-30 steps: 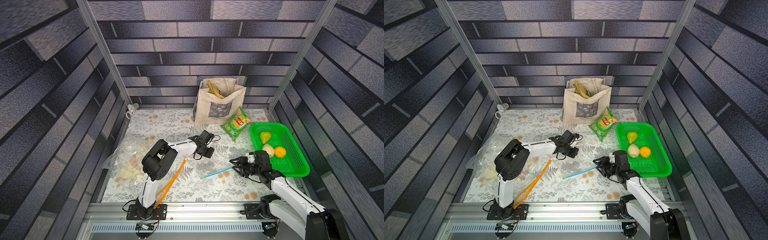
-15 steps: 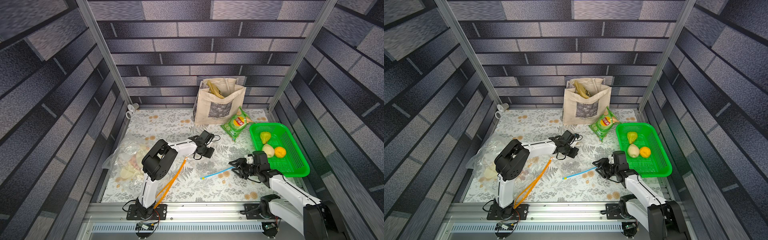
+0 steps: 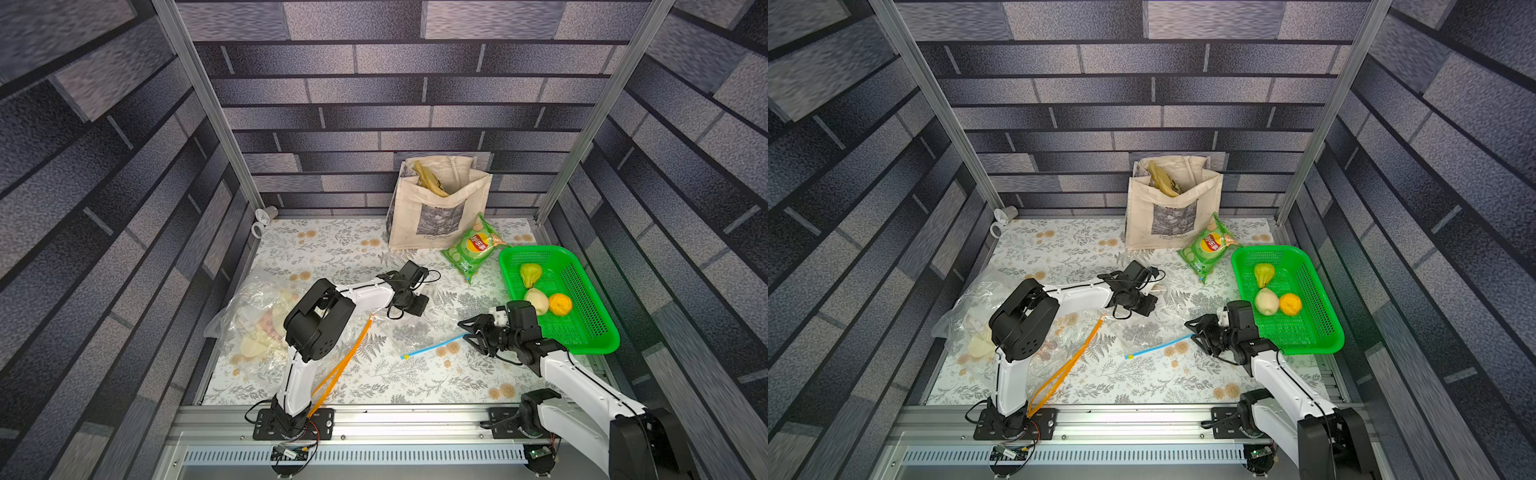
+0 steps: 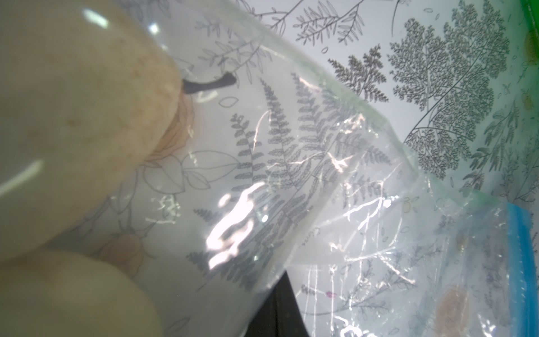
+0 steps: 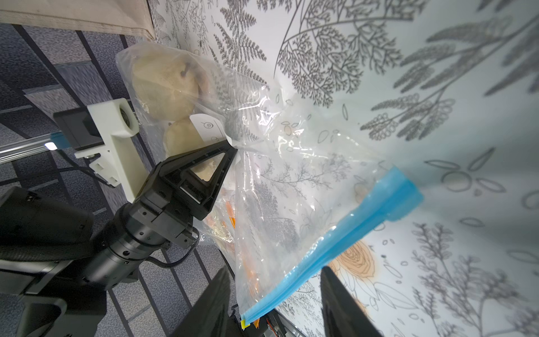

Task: Open the zip-top bag and take out the pear
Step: Open the zipper of the food storage bag at the center of the board.

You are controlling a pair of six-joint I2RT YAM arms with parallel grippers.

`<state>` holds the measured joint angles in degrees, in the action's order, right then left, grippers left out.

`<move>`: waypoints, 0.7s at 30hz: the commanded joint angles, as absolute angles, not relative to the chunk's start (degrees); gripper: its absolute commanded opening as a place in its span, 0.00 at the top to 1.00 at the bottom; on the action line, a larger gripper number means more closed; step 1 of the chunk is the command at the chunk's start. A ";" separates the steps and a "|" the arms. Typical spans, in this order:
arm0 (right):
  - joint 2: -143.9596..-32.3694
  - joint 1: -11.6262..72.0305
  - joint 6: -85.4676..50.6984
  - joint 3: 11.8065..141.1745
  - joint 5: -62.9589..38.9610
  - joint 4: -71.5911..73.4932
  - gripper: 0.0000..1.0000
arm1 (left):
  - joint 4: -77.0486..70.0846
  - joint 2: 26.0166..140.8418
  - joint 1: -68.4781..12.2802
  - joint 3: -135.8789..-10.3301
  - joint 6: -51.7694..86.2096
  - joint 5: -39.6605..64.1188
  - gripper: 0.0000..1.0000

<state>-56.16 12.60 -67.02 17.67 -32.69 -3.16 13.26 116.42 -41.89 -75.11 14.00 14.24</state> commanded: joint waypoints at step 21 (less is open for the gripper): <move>-56.97 11.96 -66.45 18.90 -33.22 -2.23 0.48 | 20.75 119.84 -41.84 -73.30 14.40 12.48 1.00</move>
